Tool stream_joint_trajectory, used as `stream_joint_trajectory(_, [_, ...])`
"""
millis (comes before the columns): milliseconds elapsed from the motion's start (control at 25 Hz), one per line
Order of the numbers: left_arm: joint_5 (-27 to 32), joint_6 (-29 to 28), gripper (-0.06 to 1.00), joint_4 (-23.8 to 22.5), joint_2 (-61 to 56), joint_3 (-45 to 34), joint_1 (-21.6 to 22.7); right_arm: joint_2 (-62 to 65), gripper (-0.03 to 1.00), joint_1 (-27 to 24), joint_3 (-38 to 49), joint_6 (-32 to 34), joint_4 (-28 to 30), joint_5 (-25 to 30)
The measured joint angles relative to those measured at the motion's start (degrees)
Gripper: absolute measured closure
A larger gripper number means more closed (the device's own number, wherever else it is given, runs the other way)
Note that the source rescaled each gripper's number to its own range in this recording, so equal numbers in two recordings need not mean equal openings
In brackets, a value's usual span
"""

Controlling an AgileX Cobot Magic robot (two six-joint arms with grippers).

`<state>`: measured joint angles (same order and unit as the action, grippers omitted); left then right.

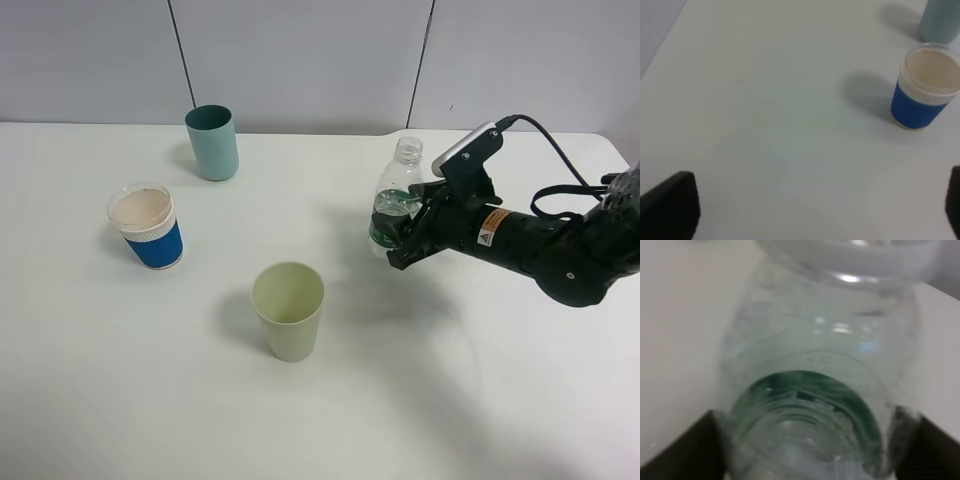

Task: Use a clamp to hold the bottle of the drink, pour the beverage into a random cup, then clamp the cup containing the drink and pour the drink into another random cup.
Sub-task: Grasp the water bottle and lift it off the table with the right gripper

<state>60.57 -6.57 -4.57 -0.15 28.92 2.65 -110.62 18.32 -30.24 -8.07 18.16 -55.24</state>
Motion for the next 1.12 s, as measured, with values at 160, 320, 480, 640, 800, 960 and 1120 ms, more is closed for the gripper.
stream_joint_trajectory(160, [0.0,0.0,-0.06,0.0,0.0,0.0,0.0,0.0,0.97,0.0,0.0,0.2,0.0,0.1])
stream_joint_trajectory(320, [0.0,0.0,-0.06,0.0,0.0,0.0,0.0,0.0,0.97,0.0,0.0,3.0,0.0,0.1])
stream_joint_trajectory(480, [0.0,0.0,-0.06,0.0,0.0,0.0,0.0,0.0,0.97,0.0,0.0,6.6,0.0,0.1])
stream_joint_trajectory(640, [0.0,0.0,-0.06,0.0,0.0,0.0,0.0,0.0,0.97,0.0,0.0,10.6,0.0,0.0])
stream_joint_trajectory(800, [0.0,0.0,-0.06,0.0,0.0,0.0,0.0,0.1,0.97,0.0,0.0,14.9,0.1,0.1])
stream_joint_trajectory(960, [0.0,0.0,-0.06,0.0,0.0,0.0,0.0,3.2,0.97,0.0,0.1,17.0,-0.2,5.8])
stream_joint_trajectory(1120, [0.0,0.0,-0.06,0.0,0.0,0.0,0.0,8.1,0.97,0.0,0.1,17.0,-3.7,11.7])
